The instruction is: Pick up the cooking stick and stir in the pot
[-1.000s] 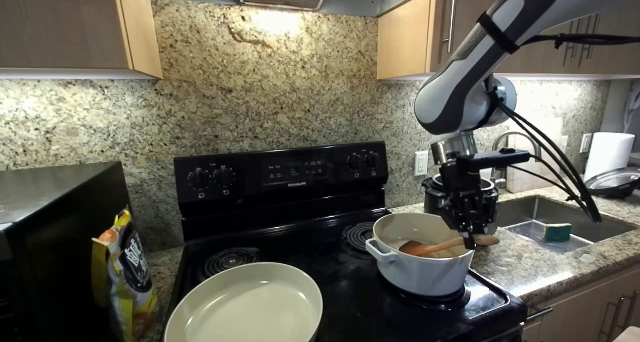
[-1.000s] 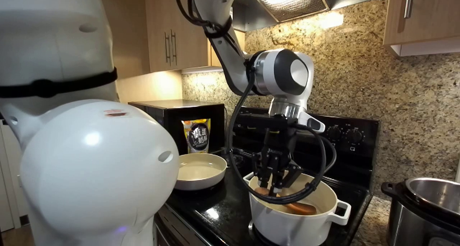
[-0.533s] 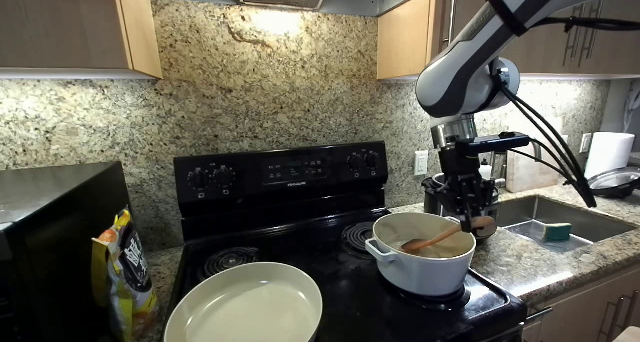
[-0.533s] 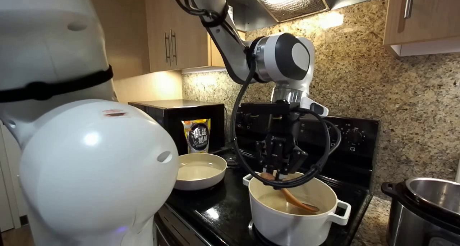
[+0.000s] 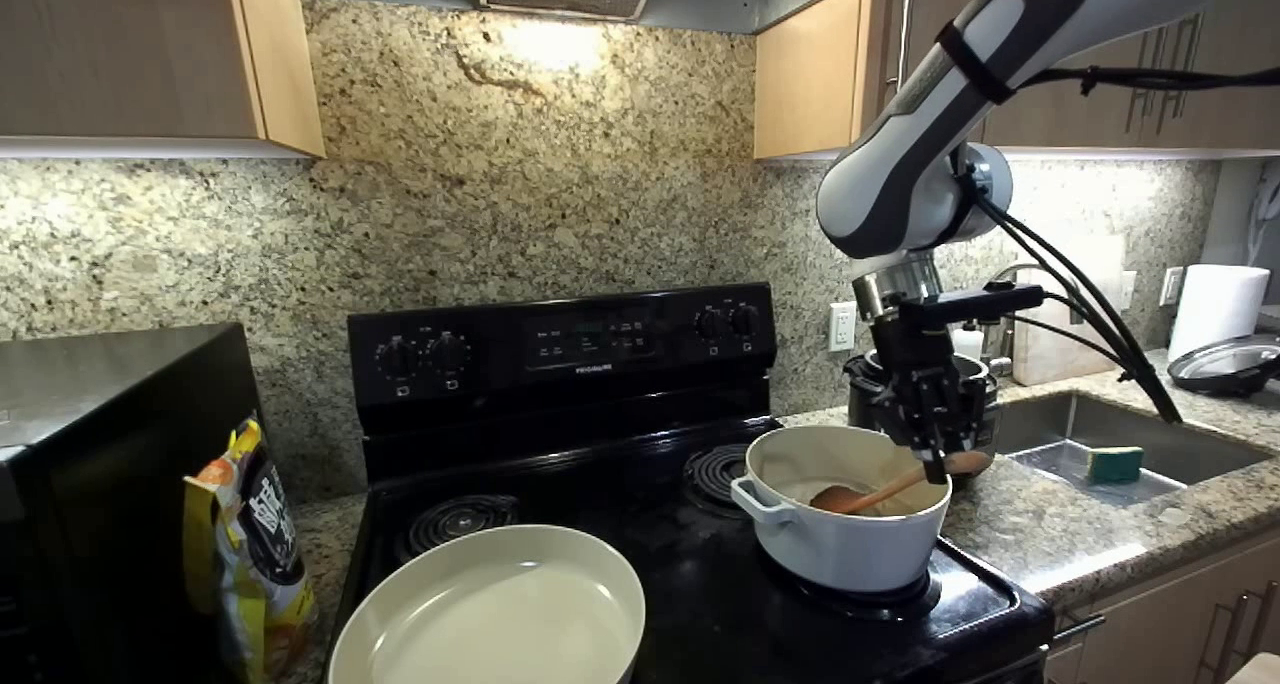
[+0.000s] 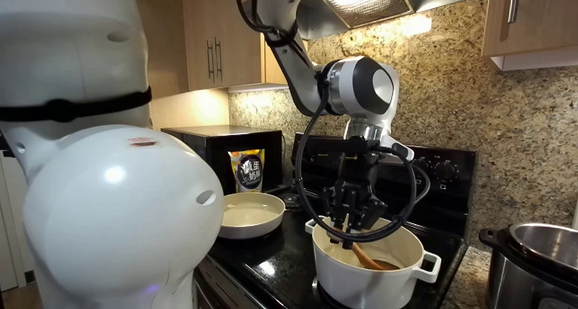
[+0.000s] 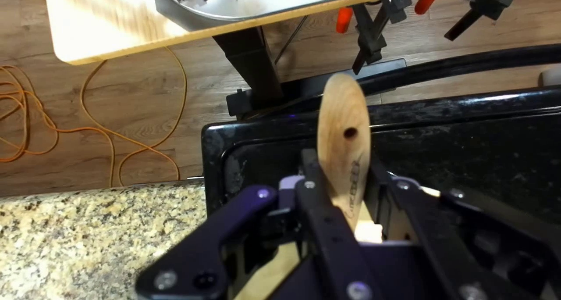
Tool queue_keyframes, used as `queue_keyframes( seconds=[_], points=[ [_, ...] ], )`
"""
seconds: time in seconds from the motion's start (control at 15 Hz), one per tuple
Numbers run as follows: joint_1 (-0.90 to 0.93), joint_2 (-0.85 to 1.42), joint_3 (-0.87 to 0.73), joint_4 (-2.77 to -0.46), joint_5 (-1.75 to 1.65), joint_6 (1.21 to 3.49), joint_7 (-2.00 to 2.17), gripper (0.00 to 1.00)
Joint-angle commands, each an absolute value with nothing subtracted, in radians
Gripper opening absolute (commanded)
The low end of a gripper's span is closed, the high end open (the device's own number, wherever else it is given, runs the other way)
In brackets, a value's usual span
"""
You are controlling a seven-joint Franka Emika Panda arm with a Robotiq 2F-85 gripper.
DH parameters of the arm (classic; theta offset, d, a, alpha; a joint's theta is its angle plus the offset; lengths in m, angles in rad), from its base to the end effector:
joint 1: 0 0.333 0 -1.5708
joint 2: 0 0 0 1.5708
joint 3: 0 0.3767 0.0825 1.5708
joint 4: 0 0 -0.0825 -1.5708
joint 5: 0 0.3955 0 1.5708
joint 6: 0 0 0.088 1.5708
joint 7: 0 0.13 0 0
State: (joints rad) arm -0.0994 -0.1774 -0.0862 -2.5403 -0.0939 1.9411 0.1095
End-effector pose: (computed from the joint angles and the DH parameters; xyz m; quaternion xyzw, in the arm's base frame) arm 0.3706 -0.0777 0.3400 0.9705 -0.1159 -0.2103 0.0240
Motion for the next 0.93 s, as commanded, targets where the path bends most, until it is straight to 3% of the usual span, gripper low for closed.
queue_keyframes(
  seconds=[0.0,0.87],
  points=[
    [-0.088,-0.129,-0.070,-2.502,-0.081,1.914,0.129,0.08],
    [-0.103,-0.130,-0.079,-2.457,-0.064,1.953,0.177,0.08]
  ],
)
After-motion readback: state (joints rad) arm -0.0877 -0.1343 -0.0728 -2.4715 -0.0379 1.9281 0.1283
